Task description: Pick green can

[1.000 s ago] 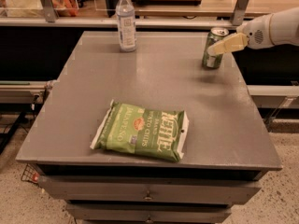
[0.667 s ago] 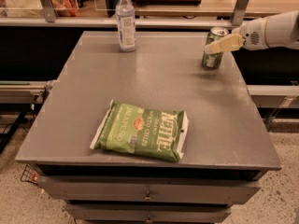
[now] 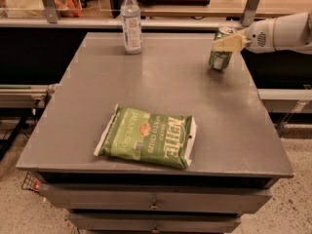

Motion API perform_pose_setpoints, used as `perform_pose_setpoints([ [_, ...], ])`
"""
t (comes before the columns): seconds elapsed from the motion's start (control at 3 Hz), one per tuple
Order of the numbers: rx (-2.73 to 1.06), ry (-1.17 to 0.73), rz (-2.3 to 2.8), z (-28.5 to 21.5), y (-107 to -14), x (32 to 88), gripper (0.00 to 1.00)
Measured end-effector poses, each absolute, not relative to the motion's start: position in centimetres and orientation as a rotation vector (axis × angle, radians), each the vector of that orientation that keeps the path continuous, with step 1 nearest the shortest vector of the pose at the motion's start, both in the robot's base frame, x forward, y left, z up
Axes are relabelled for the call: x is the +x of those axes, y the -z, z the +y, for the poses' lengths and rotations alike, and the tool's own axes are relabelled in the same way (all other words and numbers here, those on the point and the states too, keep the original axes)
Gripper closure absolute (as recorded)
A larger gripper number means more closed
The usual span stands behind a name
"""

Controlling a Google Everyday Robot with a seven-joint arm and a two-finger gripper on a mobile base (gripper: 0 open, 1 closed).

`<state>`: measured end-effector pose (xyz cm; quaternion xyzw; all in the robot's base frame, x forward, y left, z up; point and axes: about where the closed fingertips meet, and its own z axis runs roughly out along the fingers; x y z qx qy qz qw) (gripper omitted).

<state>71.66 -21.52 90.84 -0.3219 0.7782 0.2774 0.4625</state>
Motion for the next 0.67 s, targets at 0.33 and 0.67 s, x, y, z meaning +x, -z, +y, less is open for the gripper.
perform_pose_setpoints([
  [0.33, -0.851, -0.795, 1.788, -19.74, -94.66, 69.72, 0.9],
  [0.67, -0.863, -0.82, 1.766, -19.17, -95.36, 69.45, 1.0],
])
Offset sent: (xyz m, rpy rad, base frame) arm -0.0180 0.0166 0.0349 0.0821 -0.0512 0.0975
